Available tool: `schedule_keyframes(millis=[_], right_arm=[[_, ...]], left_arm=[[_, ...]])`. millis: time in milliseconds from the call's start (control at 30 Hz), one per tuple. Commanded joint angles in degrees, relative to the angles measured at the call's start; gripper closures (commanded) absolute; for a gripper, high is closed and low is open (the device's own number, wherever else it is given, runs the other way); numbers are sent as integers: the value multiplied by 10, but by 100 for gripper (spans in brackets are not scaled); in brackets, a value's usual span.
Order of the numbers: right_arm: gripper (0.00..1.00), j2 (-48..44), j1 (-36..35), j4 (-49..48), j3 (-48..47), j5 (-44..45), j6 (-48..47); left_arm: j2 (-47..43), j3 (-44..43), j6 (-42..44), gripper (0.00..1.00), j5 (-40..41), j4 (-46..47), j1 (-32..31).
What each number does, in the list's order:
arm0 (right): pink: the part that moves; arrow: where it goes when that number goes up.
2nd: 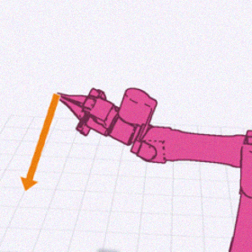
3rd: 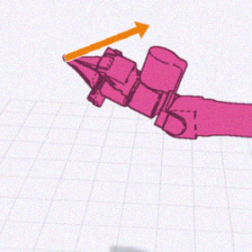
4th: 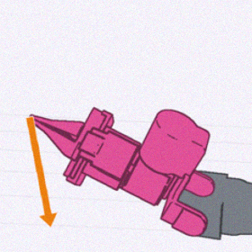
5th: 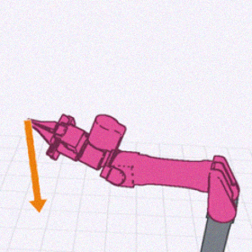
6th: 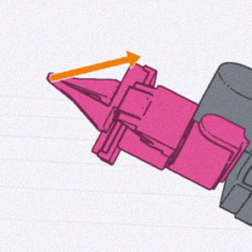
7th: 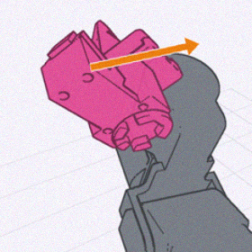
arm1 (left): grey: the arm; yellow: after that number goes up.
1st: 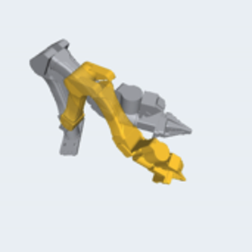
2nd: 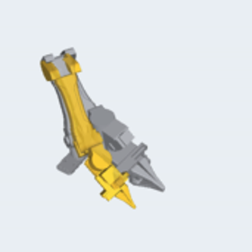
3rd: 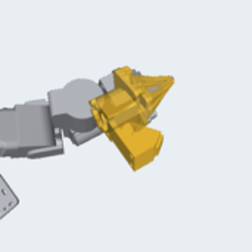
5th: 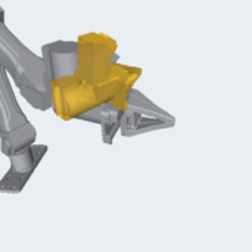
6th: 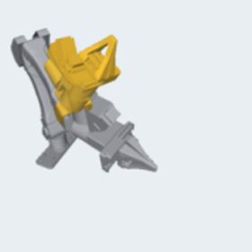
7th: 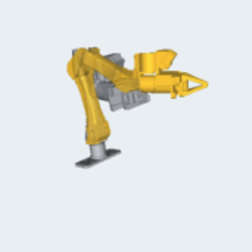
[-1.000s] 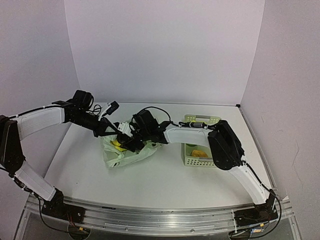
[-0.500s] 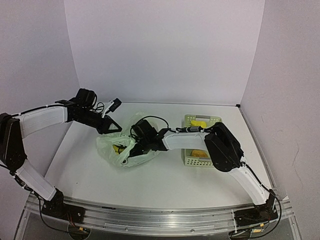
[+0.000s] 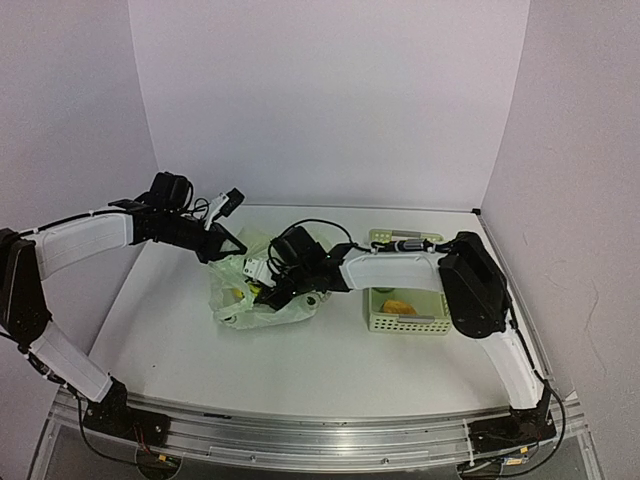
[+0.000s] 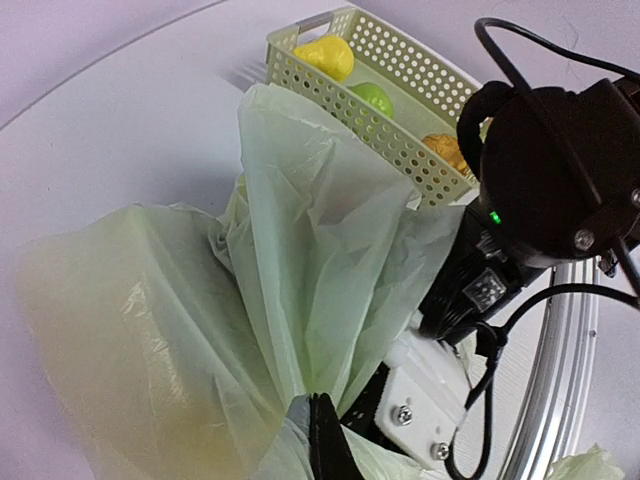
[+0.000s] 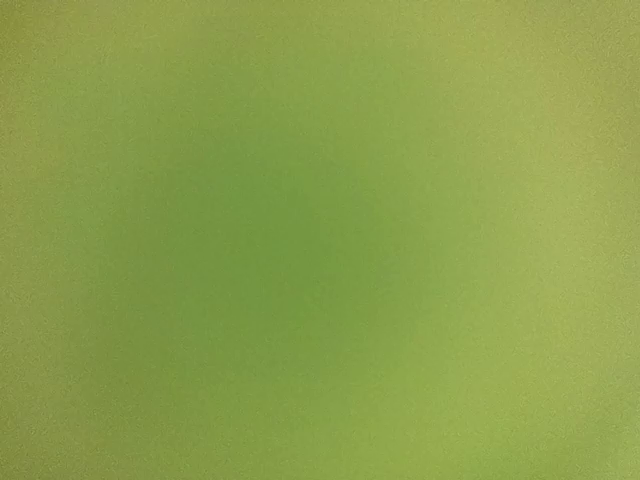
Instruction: Untie the knot of the plastic bag and take out the fruit
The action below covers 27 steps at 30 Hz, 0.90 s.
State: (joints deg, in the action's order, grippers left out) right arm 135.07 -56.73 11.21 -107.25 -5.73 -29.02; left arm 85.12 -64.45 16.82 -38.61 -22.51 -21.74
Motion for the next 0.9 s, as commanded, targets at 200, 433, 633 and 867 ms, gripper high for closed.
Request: schedule_keyframes(millis=[200, 433, 633, 867], right_arm=[[86, -182, -31, -9, 109, -93, 75], [82, -186, -22, -10, 109, -102, 261], [88, -164, -22, -11, 46, -134, 393], [100, -258, -22, 6, 103, -169, 364]], left_arm=[[-32, -25, 31, 100, 113, 134, 11], [-54, 5, 46, 100, 80, 147, 7], [-81, 38, 53, 100, 80, 159, -29], [-61, 17, 31, 100, 118, 154, -14]])
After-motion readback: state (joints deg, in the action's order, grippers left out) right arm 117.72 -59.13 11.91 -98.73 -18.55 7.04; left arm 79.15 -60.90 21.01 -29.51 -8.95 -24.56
